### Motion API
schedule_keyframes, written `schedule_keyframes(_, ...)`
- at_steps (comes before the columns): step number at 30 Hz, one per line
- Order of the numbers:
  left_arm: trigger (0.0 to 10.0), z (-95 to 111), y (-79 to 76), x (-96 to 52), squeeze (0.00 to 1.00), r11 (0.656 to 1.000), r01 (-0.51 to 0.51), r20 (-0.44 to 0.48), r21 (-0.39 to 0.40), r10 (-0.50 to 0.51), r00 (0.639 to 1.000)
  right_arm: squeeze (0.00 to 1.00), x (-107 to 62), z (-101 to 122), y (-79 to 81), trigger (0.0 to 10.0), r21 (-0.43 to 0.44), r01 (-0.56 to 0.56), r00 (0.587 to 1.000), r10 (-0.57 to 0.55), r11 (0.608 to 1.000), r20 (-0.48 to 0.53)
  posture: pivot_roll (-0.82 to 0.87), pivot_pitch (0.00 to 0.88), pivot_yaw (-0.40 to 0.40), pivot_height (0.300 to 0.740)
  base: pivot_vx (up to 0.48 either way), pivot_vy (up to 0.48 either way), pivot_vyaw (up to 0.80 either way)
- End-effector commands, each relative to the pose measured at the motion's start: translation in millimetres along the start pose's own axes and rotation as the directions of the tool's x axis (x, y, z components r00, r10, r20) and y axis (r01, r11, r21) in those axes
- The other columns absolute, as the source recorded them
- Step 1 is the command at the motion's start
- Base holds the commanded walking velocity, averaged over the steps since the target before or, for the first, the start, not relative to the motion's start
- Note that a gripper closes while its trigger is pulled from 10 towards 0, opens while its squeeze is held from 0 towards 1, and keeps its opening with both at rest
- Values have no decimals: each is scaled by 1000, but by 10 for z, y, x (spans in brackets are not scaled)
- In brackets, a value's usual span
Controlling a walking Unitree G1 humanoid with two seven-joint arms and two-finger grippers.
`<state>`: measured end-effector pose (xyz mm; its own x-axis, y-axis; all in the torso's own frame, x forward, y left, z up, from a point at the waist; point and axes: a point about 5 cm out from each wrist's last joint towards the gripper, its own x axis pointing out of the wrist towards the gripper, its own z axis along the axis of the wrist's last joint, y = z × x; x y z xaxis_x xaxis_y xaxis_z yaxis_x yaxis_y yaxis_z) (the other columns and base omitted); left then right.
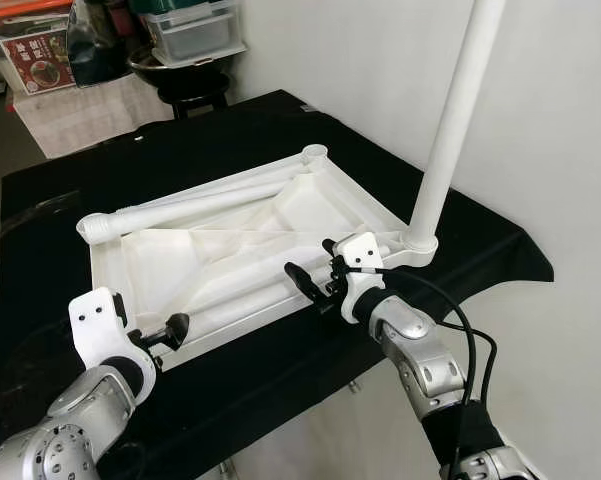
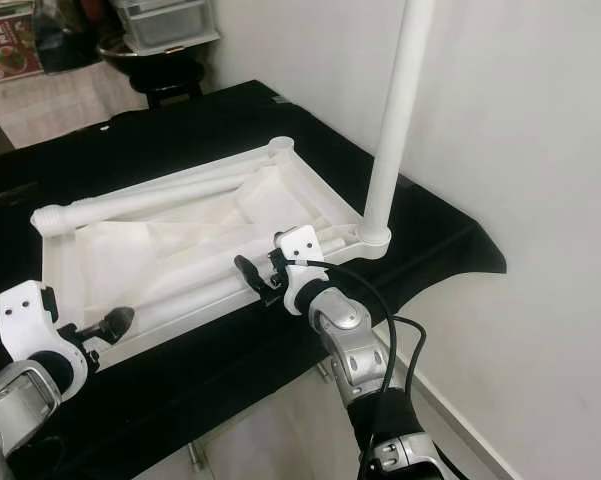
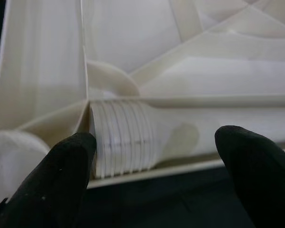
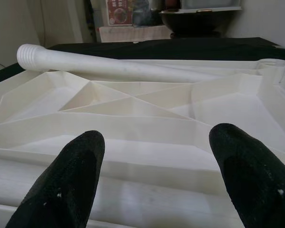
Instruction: Building children table
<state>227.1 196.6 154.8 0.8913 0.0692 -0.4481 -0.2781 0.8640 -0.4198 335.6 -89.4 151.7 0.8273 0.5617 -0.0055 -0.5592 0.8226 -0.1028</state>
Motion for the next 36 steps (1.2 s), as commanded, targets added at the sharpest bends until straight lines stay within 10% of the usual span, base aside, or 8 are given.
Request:
schedule_keyframes(1, 10000, -282, -155, 29, 0, 977, 36, -94, -211, -57, 994, 0, 9, 8, 37, 10000, 11, -16, 1000, 16, 1000, -1, -49, 102, 64, 740, 0, 0, 0)
schedule_keyframes(36, 10000, -95, -82, 313, 0, 952, 48, -75, -303, -74, 994, 0, -6, 28, 34, 10000, 18, -13, 1000, 13, 1000, 1, -67, 116, 57, 740, 0, 0, 0)
